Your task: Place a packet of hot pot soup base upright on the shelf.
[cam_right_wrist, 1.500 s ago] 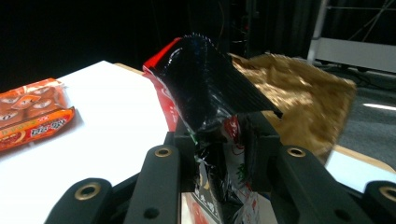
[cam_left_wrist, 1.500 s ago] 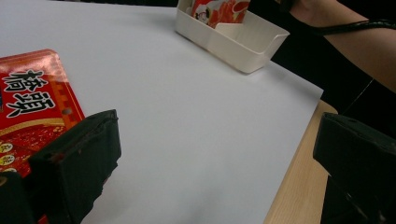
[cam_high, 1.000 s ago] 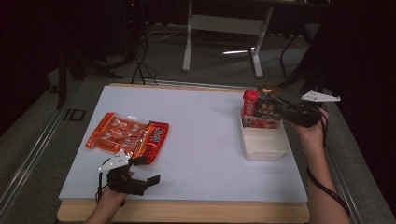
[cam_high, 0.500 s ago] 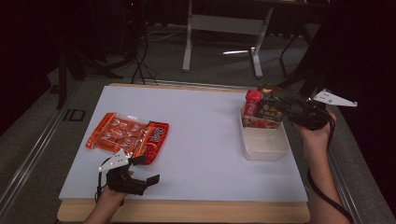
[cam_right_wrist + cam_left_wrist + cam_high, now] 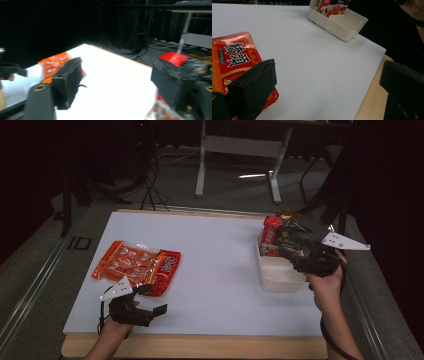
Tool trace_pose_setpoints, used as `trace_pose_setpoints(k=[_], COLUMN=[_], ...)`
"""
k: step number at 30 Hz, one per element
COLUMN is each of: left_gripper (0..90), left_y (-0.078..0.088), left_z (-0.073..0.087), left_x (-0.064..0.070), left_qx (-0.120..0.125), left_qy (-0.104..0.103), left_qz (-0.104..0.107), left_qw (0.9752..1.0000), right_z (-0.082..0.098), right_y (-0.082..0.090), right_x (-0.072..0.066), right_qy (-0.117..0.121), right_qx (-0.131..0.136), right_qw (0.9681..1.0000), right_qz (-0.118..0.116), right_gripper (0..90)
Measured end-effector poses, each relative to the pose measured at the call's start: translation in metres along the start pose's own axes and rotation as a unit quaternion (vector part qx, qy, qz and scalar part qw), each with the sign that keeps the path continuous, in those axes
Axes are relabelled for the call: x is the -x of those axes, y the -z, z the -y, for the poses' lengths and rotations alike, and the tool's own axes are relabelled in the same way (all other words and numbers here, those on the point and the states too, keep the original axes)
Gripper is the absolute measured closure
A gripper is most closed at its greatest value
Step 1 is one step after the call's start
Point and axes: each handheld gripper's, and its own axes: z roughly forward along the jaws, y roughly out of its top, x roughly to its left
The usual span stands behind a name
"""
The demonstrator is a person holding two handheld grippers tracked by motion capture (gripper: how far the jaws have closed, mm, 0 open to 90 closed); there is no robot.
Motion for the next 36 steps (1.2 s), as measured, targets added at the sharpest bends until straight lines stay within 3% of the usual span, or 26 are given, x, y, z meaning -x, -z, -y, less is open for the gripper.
trace_pose_setpoints(k=[6, 7, 11, 12, 19, 22, 24, 25, 26, 28, 29, 31, 32, 34, 35, 36], left_gripper=[1.1, 3.1, 5.3, 5.3, 23.0, 31.1, 41.9, 45.9, 46.7, 59.9, 59.9, 68.0, 68.3, 77.4, 82.4, 82.4], left_y=[0.010, 0.012, 0.018, 0.023, 0.049, 0.061, 0.070, 0.075, 0.077, 0.083, 0.085, 0.088, 0.090, 0.092, 0.092, 0.093], left_z=[-0.008, -0.009, -0.012, -0.013, -0.015, -0.017, -0.019, -0.021, -0.022, -0.025, -0.026, -0.027, -0.027, -0.026, -0.026, -0.024], left_x=[-0.007, -0.009, -0.014, -0.018, -0.043, -0.056, -0.064, -0.070, -0.073, -0.081, -0.086, -0.095, -0.100, -0.108, -0.108, -0.119], left_qx=[-0.014, -0.013, -0.021, -0.025, -0.020, -0.019, -0.016, -0.018, -0.016, -0.024, -0.031, -0.035, -0.039, -0.038, -0.038, -0.048], left_qy=[-0.003, -0.002, -0.012, -0.023, -0.025, -0.014, -0.015, -0.009, -0.009, -0.007, -0.004, 0.005, 0.011, 0.015, 0.015, 0.026], left_qz=[-0.020, -0.028, -0.037, -0.048, -0.091, -0.111, -0.136, -0.154, -0.165, -0.188, -0.208, -0.234, -0.239, -0.254, -0.254, -0.263], left_qw=[0.9997, 0.9995, 0.9990, 0.9983, 0.9953, 0.9936, 0.9905, 0.9878, 0.9860, 0.9818, 0.9777, 0.9716, 0.9702, 0.9663, 0.9663, 0.9634], right_z=[0.010, 0.014, 0.020, 0.021, 0.039, 0.044, 0.048, 0.049, 0.051, 0.054, 0.055, 0.057, 0.057, 0.058, 0.058, 0.058], right_y=[-0.007, -0.010, -0.012, -0.012, -0.010, -0.010, -0.010, -0.011, -0.012, -0.012, -0.013, -0.013, -0.013, -0.013, -0.013, -0.013], right_x=[-0.021, -0.029, -0.040, -0.042, -0.062, -0.066, -0.068, -0.068, -0.069, -0.071, -0.072, -0.073, -0.073, -0.073, -0.073, -0.073], right_qy=[-0.012, -0.021, -0.020, -0.022, -0.029, -0.020, -0.021, -0.019, -0.018, -0.018, -0.017, -0.018, -0.022, -0.020, -0.020, -0.017], right_qx=[-0.004, -0.006, -0.012, -0.012, -0.024, -0.034, -0.038, -0.040, -0.044, -0.046, -0.049, -0.052, -0.051, -0.051, -0.051, -0.053], right_qw=[0.9997, 0.9992, 0.9986, 0.9982, 0.9956, 0.9957, 0.9952, 0.9952, 0.9947, 0.9944, 0.9941, 0.9935, 0.9928, 0.9931, 0.9931, 0.9933], right_qz=[-0.019, -0.034, -0.048, -0.054, -0.086, -0.084, -0.088, -0.087, -0.091, -0.093, -0.096, -0.100, -0.106, -0.103, -0.103, -0.101], right_gripper=[14.3, 13.4, 13.4, 13.3, 13.6, 13.8, 14.0, 14.1, 14.1, 14.1, 14.1, 14.1, 14.2, 14.4, 14.4, 14.5])
